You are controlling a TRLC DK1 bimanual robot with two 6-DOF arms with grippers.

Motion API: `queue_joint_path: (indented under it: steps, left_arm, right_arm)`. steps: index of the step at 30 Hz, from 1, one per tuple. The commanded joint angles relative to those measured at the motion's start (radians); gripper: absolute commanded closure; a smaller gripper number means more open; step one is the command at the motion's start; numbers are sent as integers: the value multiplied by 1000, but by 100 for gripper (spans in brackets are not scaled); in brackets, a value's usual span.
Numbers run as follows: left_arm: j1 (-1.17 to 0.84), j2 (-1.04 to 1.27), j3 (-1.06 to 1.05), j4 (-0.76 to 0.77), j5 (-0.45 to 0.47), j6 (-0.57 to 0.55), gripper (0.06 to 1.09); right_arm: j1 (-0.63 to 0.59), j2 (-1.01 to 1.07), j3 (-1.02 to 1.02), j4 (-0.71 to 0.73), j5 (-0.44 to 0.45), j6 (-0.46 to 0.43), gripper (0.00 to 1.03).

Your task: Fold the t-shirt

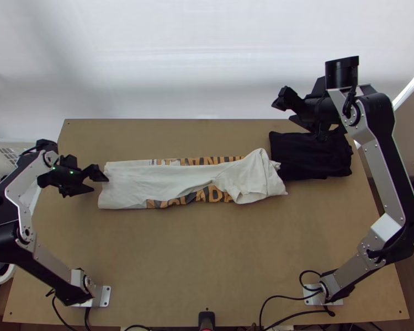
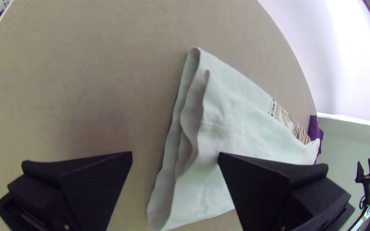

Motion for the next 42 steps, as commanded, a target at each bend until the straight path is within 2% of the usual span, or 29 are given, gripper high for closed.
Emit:
queue_joint_path:
  steps: [1,19,22,23,27,28,34,42]
  left_arm:
    - [-31,1,-27,10,8,6,11]
    - [-118,98,11,48,9,-47,12]
    - [-138,90,5,63,9,-59,29]
    - [-144,89,5,65,11,-61,39]
    - [-164,81,-4,92,9,-86,98]
    - [-167,83,-4,91,8,-96,105]
    - [-146,69,-2,80,5,-87,105]
    - [107,66,88,-40,1,77,105]
  right_arm:
    - [-3,-20,31,-12,-9,30,13]
    - [-9,-17,138,-50,-28,33,13]
    - [-9,-16,138,-50,-30,33,13]
    - [-9,-16,140,-50,-30,33,13]
    - [-9,-14,152,-50,-33,34,13]
    - [-11,-14,155,-50,-33,36,13]
    - [-25,-14,155,-58,-36,36,13]
    - [-38,-13,146,-59,-45,33,13]
